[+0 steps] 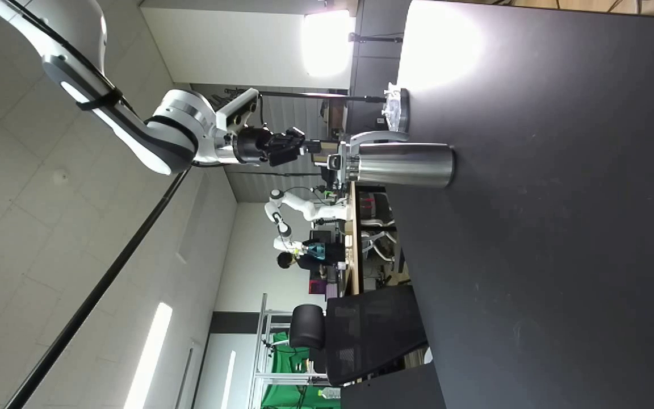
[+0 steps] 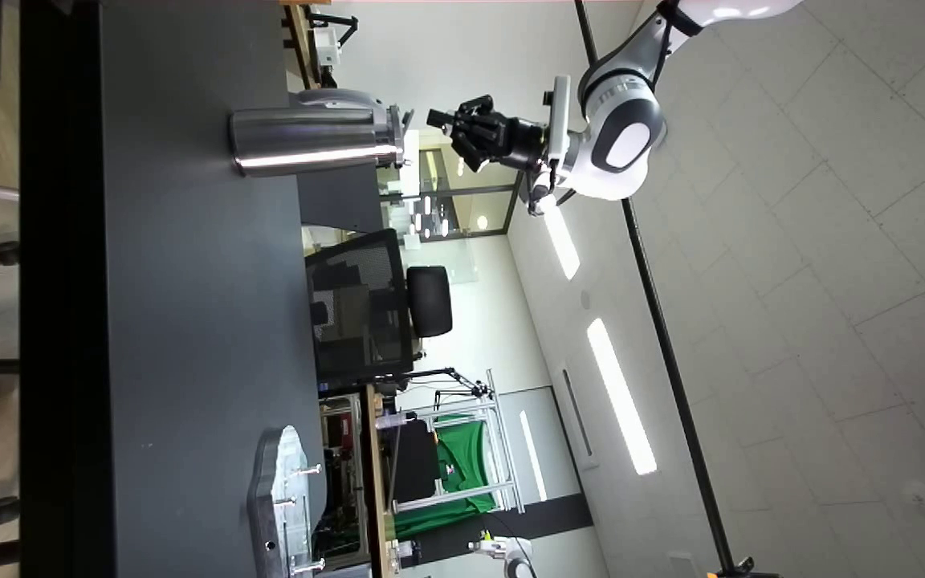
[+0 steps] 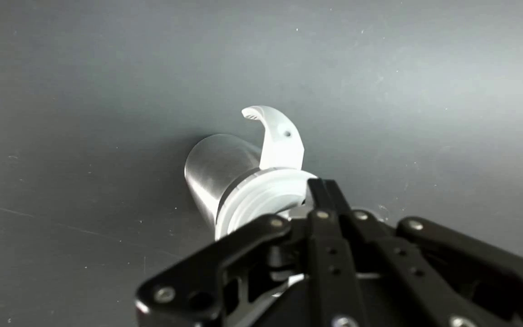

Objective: Close the lid on the flask

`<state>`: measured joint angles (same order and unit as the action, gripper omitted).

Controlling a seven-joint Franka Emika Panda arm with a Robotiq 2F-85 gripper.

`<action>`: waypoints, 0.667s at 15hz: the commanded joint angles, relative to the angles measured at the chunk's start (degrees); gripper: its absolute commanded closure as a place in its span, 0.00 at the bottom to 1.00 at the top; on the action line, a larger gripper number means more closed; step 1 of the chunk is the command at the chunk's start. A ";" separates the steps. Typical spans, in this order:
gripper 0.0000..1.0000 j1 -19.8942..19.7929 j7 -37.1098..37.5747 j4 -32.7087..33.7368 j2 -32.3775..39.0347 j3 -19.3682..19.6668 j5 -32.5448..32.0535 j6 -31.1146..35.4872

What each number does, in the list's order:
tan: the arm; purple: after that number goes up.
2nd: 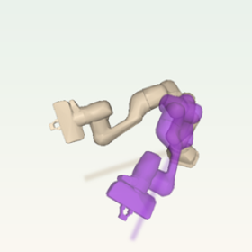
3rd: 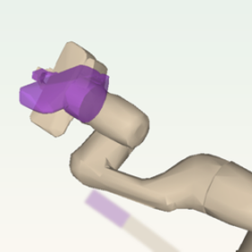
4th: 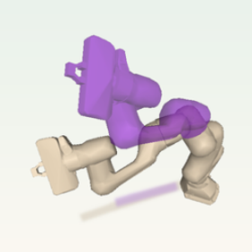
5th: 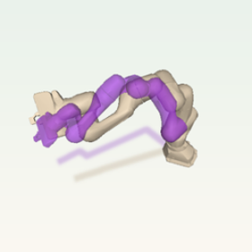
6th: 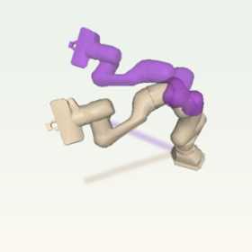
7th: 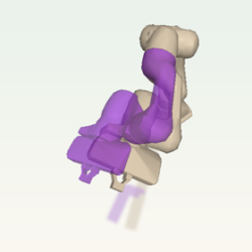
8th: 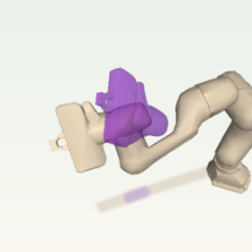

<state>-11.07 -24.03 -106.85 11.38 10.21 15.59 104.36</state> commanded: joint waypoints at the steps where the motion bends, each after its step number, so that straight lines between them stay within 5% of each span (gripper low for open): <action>1: 1.00 -0.66 0.17 -0.31 0.01 -1.24 0.15 2.38; 10: 1.00 0.22 0.66 -3.75 0.19 -2.76 -1.47 6.04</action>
<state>-11.02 -24.09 -108.70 11.98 8.30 15.47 108.41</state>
